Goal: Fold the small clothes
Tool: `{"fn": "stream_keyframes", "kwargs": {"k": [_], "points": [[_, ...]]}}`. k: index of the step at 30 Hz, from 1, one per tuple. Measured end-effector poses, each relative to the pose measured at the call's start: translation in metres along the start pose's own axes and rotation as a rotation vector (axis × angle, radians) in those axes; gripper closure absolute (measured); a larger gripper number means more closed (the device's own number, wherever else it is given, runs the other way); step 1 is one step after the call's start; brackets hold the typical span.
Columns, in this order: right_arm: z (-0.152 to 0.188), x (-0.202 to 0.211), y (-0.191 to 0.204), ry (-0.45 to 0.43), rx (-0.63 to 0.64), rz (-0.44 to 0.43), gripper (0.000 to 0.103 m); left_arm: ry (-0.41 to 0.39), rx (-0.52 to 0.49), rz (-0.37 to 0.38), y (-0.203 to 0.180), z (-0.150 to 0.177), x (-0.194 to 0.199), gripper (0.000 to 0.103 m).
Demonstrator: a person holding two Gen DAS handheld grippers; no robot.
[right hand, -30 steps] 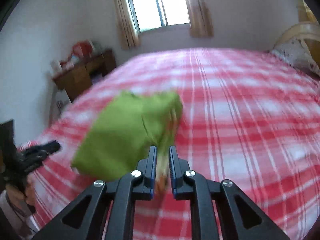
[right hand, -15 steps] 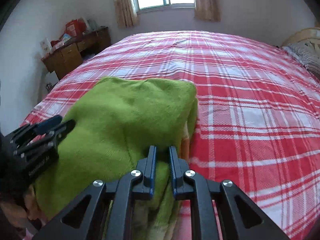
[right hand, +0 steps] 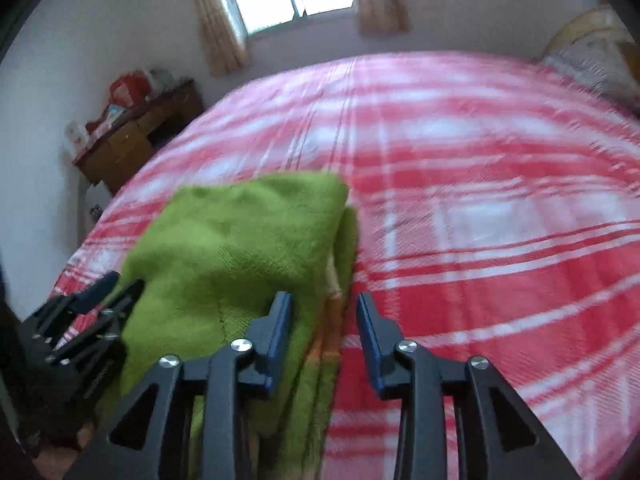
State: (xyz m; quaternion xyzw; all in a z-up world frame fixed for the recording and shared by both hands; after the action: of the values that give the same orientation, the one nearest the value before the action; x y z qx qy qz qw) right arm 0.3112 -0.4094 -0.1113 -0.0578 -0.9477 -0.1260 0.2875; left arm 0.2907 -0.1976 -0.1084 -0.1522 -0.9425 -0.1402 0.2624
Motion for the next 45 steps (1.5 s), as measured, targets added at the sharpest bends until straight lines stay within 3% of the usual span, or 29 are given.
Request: {"fn": "stream_keyframes", "kwargs": {"k": [2, 5, 8, 17, 23, 25, 27, 29, 34, 38, 41, 45], "points": [[0.003, 0.025, 0.012, -0.031, 0.041, -0.04, 0.071, -0.001, -0.004, -0.004, 0.0, 0.0, 0.0, 0.066], [0.02, 0.029, 0.026, 0.018, 0.078, -0.093, 0.071, -0.001, -0.005, -0.006, -0.001, 0.0, 0.001, 0.066], [0.046, 0.007, 0.022, 0.085, 0.083, -0.075, 0.07, 0.001, -0.002, 0.0, -0.001, -0.001, 0.0, 0.066], [0.049, 0.004, 0.019, 0.058, 0.072, -0.079, 0.07, -0.003, -0.014, -0.015, -0.002, -0.001, 0.0, 0.066], [0.048, 0.004, 0.009, 0.069, 0.025, -0.071, 0.052, -0.028, 0.022, 0.014, 0.002, 0.01, 0.025, 0.065], [0.048, 0.003, 0.005, 0.073, 0.007, -0.075, 0.049, -0.045, 0.048, 0.045, 0.007, 0.021, 0.044, 0.059], [0.048, 0.003, 0.004, 0.072, -0.002, -0.081, 0.047, -0.051, 0.067, 0.057, 0.013, 0.031, 0.058, 0.034], [0.048, 0.004, 0.001, 0.073, -0.023, -0.1, 0.046, -0.025, 0.077, 0.075, 0.021, 0.043, 0.067, 0.025], [0.05, 0.006, -0.01, 0.077, -0.107, -0.163, 0.044, 0.02, 0.137, 0.162, 0.043, 0.054, 0.076, 0.025], [0.047, 0.012, -0.017, 0.09, -0.186, -0.213, 0.044, -0.016, 0.22, 0.228, 0.059, 0.019, 0.069, 0.025], [0.036, 0.023, -0.028, 0.032, -0.297, -0.271, 0.044, -0.025, 0.283, 0.247, 0.065, -0.005, 0.051, 0.013], [0.012, 0.011, -0.033, 0.032, -0.357, -0.317, 0.044, 0.034, 0.303, 0.302, 0.05, -0.028, 0.007, 0.012]]}}
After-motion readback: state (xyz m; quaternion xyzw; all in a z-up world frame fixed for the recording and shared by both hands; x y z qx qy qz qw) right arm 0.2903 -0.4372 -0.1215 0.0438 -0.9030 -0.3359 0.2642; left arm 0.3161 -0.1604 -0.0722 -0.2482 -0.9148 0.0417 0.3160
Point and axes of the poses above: each gripper's, at about its wrist camera, not at the fingertips, and x roughly against the way its jaws point, y to its left, z to its underside, the point moved 3 cm from there along -x, roughly the way its jaws point, and after that the axes turned 6 degrees about -y, right-handed, at the moved point
